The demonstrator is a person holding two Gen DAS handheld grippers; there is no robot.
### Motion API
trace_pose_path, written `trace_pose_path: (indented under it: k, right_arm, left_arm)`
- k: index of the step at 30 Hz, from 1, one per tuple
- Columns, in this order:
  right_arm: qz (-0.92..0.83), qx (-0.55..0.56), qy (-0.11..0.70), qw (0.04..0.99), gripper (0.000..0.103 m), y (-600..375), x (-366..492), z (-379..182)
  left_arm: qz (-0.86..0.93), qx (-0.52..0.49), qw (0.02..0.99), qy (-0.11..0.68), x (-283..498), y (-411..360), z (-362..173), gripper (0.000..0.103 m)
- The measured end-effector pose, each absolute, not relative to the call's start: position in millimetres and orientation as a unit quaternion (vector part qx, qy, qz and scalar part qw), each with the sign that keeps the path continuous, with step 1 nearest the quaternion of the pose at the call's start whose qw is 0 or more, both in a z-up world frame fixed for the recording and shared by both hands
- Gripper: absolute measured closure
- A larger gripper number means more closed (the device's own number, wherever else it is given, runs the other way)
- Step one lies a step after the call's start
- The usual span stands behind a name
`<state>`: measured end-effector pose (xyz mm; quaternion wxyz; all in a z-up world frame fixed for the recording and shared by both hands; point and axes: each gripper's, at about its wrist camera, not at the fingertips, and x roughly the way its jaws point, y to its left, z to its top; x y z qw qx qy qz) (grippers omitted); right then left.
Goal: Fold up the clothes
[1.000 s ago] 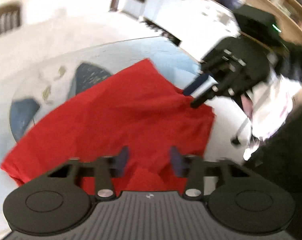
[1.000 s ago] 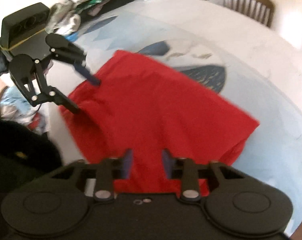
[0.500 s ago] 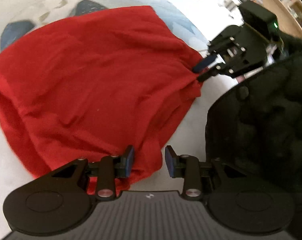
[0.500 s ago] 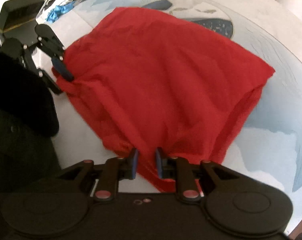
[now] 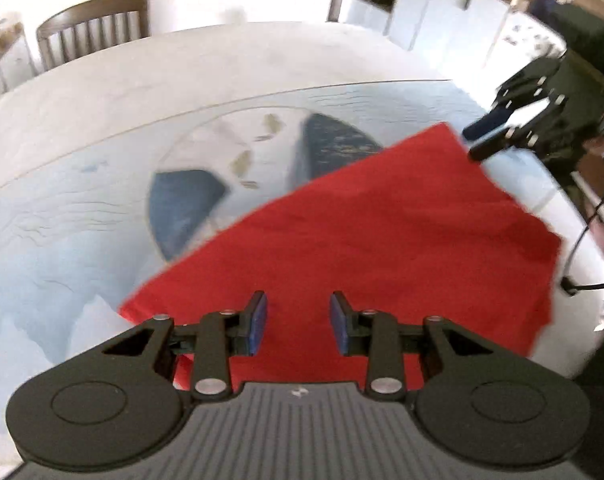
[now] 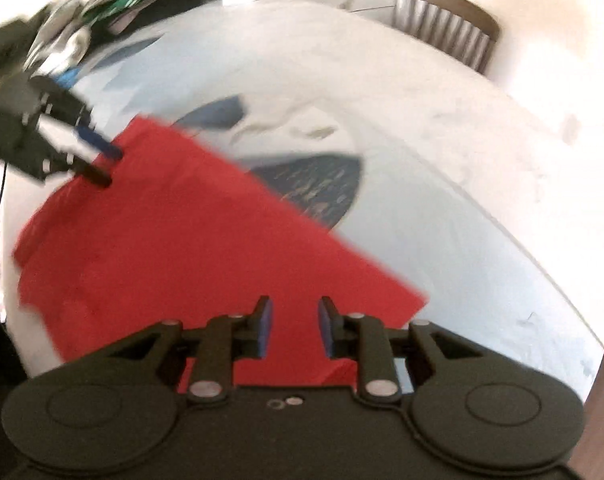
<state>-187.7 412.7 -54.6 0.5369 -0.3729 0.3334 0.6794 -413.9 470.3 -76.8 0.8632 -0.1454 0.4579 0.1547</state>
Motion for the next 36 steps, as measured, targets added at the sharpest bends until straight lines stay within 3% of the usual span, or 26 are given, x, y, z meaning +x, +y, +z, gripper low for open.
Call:
trace_pose_path:
  k: [6, 13, 18, 25, 36]
  right_arm:
    - [0.704, -0.414, 0.302, 0.492, 0.000, 440, -208, -68]
    - [0.643, -0.434, 0.336, 0.535, 0.000, 441, -165, -99]
    - [0.646, -0.407, 0.363, 0.534, 0.000, 411, -150, -80]
    - [0.707, -0.417, 0.368, 0.437, 0.000, 353, -193, -71]
    - [0.691, -0.442, 0.378, 0.429, 0.000, 308, -198, -94]
  left_arm:
    - [0.161, -0.128, 0.854, 0.478, -408, 482, -93, 0.069]
    - [0.161, -0.133, 0.853, 0.478, -410, 482, -92, 0.069]
    - [0.141, -0.129, 0.856, 0.481, -409, 467, -80, 0.070]
    - [0.013, -0.169, 0.850, 0.500, -431, 415, -80, 0.071]
    - [0.067, -0.200, 0.837, 0.505, -469, 391, -94, 0.071]
